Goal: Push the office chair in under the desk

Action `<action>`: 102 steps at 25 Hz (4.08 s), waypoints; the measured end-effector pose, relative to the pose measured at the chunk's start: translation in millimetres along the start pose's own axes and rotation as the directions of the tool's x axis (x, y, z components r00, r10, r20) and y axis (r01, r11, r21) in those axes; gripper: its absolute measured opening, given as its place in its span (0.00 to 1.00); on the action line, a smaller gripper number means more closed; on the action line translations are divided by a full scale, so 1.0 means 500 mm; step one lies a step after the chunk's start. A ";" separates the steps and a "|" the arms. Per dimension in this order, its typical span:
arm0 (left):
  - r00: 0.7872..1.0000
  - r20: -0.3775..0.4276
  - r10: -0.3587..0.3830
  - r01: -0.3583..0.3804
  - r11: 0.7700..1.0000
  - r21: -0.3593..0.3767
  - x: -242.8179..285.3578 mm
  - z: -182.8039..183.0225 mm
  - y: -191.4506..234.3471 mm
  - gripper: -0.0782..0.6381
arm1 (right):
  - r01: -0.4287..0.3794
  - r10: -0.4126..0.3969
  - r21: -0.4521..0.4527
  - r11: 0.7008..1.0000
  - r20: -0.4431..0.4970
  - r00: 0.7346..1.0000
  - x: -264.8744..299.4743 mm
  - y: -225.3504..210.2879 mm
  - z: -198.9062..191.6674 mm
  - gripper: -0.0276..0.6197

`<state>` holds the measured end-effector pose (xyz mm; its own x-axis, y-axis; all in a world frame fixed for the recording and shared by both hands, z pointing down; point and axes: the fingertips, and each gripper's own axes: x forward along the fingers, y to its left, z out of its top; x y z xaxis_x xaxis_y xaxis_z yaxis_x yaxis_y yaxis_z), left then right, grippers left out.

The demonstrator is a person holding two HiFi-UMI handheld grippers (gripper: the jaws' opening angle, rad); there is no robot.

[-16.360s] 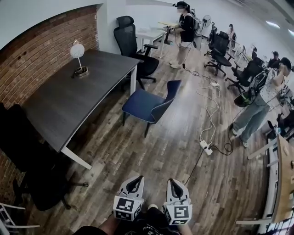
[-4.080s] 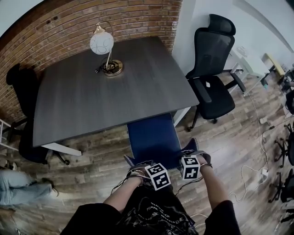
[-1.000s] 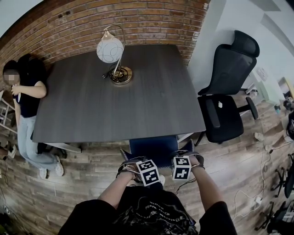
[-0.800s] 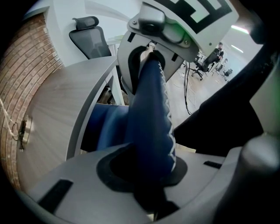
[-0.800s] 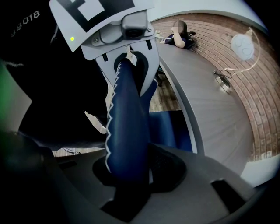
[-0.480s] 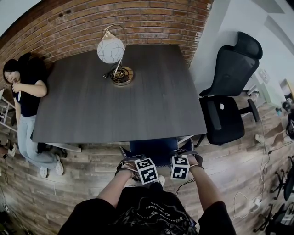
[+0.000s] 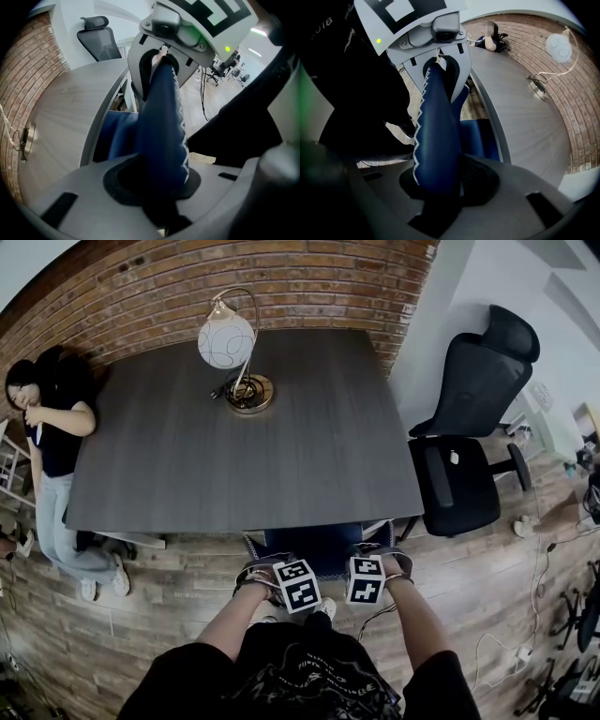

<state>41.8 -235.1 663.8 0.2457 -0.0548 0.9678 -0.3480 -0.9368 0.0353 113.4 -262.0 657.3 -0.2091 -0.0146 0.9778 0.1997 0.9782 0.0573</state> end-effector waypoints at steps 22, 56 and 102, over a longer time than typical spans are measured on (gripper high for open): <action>1.000 0.000 -0.007 0.007 1.000 0.010 -0.004 -0.010 0.044 0.24 | 0.012 -0.013 0.004 1.000 0.007 1.000 0.006 -0.039 0.016 0.21; 0.997 0.021 0.080 -0.080 0.997 -0.001 -0.006 -0.028 0.078 0.35 | 0.017 -0.018 0.090 0.996 0.002 1.000 0.017 -0.052 0.030 0.26; 0.526 0.636 0.564 -0.074 0.776 -0.626 -0.402 -0.110 0.017 0.40 | 0.317 -0.793 0.812 0.490 0.265 0.548 -0.347 0.020 0.174 0.44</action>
<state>-60.5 -213.0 483.1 0.5088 -0.7771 0.3705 -0.8549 -0.5067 0.1114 68.6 -231.9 470.7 -0.5264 -0.7293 0.4371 -0.7457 0.6430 0.1748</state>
